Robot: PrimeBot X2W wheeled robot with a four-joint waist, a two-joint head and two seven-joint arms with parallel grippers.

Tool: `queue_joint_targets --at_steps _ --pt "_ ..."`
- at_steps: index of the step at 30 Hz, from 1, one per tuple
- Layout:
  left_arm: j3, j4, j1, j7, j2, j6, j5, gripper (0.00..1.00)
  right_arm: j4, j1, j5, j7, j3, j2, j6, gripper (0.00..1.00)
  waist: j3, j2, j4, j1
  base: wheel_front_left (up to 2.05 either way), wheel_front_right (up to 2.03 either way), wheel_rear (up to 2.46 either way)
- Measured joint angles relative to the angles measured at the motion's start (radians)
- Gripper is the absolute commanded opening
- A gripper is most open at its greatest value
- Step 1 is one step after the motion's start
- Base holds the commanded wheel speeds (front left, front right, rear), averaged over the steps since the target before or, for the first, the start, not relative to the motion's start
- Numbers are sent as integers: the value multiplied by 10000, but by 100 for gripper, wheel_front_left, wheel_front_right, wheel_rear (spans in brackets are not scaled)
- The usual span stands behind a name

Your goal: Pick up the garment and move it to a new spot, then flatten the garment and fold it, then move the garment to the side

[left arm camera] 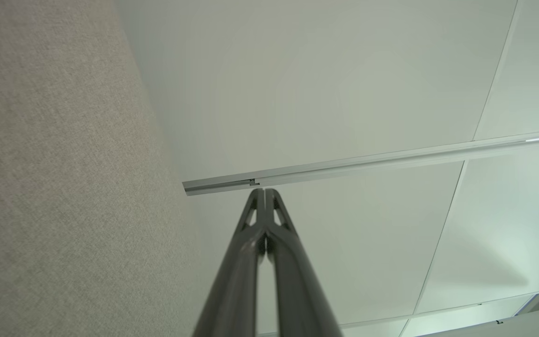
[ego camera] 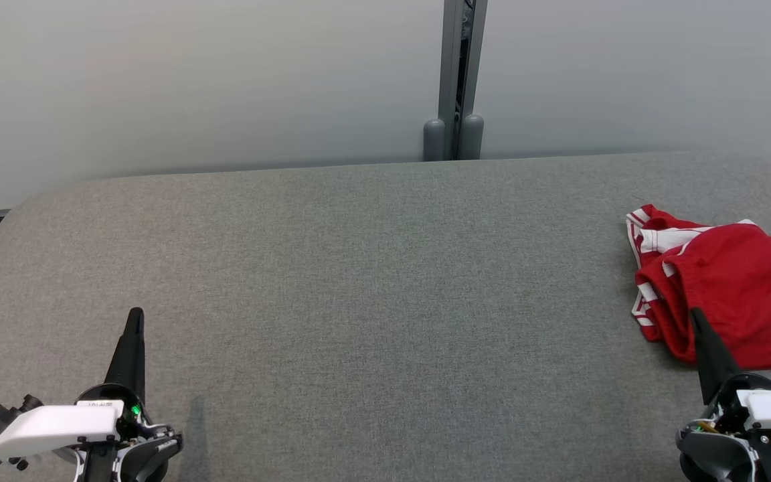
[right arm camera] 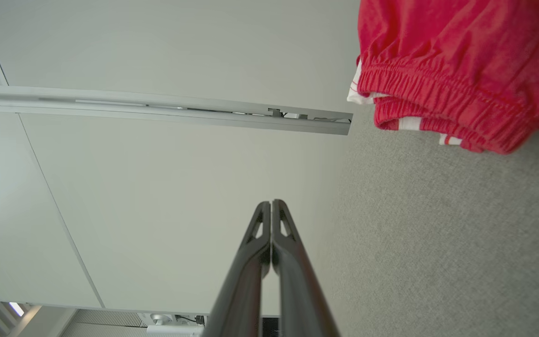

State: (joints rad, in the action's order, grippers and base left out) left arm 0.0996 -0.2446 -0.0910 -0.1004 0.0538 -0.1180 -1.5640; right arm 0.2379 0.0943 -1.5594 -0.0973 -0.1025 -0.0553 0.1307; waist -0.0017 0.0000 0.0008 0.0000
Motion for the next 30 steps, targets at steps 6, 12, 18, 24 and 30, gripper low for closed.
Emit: queue_joint_targets --at_steps 6,12,18,24,30 --pt "104 -4 -72 -109 -33 -65 -320 0 42 47 -343 -84 -54 21 0 0 32 0 -5 0 0 0 0" --pt "155 -8 -139 -144 -56 -127 -474 0 65 105 -550 -127 -84 40 0 0 48 0 -8 0 0 0 0" --pt "155 -8 -139 -150 -56 -127 -474 0 67 105 -550 -127 -92 44 0 0 48 0 -8 0 0 0 0" --pt "155 -8 -139 -150 -56 -127 -474 0 67 105 -550 -130 -92 48 0 0 48 0 -8 0 0 0 0" --pt "155 -8 -139 -150 -56 -127 -474 0 69 105 -550 -138 -98 50 0 0 48 0 -8 0 0 0 0"
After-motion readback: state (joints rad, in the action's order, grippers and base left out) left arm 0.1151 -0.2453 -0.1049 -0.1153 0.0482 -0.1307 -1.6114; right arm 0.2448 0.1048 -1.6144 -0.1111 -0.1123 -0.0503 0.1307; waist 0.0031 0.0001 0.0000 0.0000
